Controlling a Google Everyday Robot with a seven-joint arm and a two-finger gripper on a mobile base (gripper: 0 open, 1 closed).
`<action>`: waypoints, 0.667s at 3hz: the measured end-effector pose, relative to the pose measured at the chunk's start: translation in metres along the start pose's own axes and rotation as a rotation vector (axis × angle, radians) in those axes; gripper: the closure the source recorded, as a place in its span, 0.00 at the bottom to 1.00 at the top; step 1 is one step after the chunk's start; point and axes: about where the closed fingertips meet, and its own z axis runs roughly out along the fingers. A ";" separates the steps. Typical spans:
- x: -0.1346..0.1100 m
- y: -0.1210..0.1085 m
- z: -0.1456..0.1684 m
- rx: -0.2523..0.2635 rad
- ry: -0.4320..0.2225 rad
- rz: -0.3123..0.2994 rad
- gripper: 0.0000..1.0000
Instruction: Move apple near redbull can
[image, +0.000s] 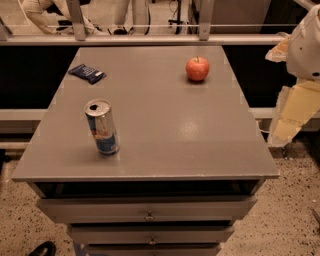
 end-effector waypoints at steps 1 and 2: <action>0.000 0.000 0.000 0.000 0.000 0.000 0.00; 0.002 -0.009 0.011 0.003 -0.026 0.001 0.00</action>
Offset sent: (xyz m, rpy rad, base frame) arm 0.0425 -0.0123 -0.0371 0.0905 -0.0192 0.0229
